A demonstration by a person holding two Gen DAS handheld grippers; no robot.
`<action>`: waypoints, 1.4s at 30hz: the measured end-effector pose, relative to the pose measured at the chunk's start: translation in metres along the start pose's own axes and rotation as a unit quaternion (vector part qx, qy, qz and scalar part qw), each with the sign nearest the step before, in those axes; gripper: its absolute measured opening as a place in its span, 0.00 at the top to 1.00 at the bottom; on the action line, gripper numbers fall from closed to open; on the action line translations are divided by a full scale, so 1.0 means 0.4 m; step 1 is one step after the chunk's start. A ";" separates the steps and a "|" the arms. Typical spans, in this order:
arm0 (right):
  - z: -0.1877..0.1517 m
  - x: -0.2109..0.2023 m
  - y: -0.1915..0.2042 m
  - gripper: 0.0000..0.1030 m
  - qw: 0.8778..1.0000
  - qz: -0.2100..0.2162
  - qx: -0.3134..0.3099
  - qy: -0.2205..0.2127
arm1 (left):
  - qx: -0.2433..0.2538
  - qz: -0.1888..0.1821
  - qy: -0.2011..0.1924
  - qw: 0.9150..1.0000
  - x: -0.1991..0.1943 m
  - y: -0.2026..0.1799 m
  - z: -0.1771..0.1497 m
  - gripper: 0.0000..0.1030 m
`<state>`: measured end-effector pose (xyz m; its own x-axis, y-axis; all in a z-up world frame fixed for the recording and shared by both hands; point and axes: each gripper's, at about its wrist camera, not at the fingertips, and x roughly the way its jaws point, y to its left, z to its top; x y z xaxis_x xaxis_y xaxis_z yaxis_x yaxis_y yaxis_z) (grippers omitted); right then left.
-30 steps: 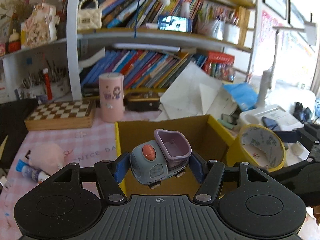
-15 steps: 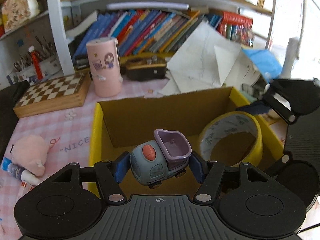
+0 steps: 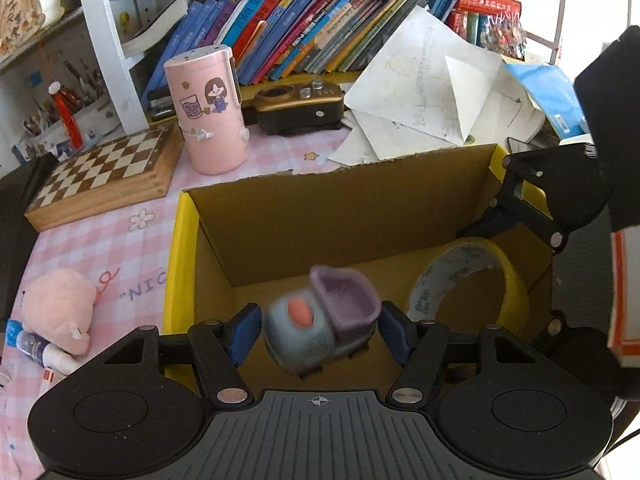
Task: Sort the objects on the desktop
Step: 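Lower the truck and tape into the box and open both grippers, then lift both tools out of the box and back away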
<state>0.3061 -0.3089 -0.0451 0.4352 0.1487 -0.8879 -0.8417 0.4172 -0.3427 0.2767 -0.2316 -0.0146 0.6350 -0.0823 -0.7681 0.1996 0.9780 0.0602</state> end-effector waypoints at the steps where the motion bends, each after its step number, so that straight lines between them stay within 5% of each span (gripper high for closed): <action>1: 0.001 0.001 0.000 0.11 1.000 -0.001 0.000 0.000 | 0.001 -0.001 0.000 1.000 0.000 -0.002 0.000 0.32; 5: -0.001 -0.002 -0.004 0.09 1.000 -0.009 0.010 -0.006 | 0.012 0.001 -0.016 1.000 -0.019 -0.012 -0.004 0.20; 17: -0.053 -0.153 -0.018 0.08 0.986 -0.058 0.116 -0.102 | -0.017 0.010 -0.111 0.994 -0.196 0.020 -0.040 0.17; 22: -0.095 -0.242 0.029 0.08 0.960 -0.133 0.180 -0.165 | -0.028 0.030 -0.155 0.987 -0.273 0.041 -0.066 0.15; 30: -0.136 -0.358 0.111 0.09 0.913 -0.176 0.289 -0.227 | -0.055 0.045 -0.181 0.981 -0.357 0.072 -0.137 0.15; 37: -0.176 -0.424 0.194 0.09 0.859 -0.217 0.391 -0.250 | -0.066 0.053 -0.193 0.978 -0.409 0.113 -0.214 0.14; 42: -0.195 -0.440 0.261 0.09 0.831 -0.227 0.447 -0.240 | -0.076 0.052 -0.189 0.978 -0.432 0.155 -0.275 0.13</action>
<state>0.1165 -0.3617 0.0516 0.9009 0.0446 -0.4317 -0.0754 0.9957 -0.0545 0.0973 -0.1358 0.0518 0.8825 -0.0171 -0.4701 0.0237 0.9997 0.0080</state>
